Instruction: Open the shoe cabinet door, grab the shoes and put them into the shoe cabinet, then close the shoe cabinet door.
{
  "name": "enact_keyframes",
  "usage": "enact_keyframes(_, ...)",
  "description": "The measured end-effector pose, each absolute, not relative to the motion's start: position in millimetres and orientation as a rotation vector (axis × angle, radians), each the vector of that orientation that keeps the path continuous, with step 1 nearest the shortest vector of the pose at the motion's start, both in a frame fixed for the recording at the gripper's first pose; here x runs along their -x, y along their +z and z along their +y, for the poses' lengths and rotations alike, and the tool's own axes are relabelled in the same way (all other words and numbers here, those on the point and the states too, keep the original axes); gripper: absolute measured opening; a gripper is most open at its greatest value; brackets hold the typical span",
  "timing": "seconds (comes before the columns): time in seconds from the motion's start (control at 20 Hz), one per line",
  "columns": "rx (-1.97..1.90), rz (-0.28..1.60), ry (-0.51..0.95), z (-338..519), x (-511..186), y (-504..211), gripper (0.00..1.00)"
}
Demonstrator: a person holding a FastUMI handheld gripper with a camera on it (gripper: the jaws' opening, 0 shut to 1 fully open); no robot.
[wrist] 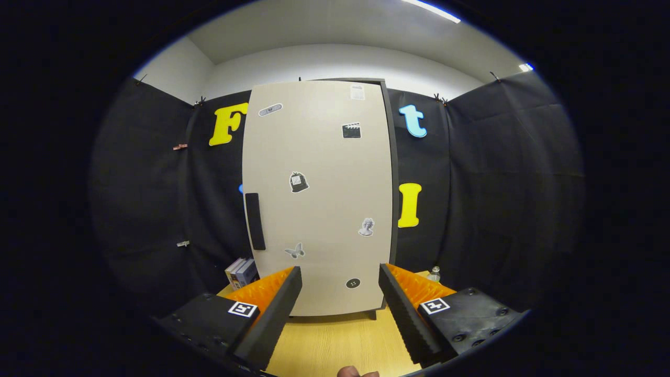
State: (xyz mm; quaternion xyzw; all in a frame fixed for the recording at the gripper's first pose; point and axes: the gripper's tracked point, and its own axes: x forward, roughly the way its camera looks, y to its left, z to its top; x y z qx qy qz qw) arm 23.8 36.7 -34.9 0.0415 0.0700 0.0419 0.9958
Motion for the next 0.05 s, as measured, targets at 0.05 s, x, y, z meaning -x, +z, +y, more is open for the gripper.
enact_keyframes(0.05,-0.091,0.14,0.08,36.2,-24.3,-35.0,0.97)
